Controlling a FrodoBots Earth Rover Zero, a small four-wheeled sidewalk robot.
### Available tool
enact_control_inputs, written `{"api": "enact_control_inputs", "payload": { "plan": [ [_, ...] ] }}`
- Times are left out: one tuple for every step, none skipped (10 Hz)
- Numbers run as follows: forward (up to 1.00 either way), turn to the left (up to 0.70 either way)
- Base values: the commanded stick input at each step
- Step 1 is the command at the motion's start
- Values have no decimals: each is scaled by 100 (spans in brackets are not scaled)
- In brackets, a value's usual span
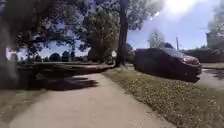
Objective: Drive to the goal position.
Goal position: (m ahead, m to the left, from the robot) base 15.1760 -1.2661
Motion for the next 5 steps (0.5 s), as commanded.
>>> {"api": "enact_control_inputs", "payload": {
  "plan": [
    [70, 0],
    [70, 0],
    [70, 0],
    [70, 0],
    [70, 0]
  ]
}}
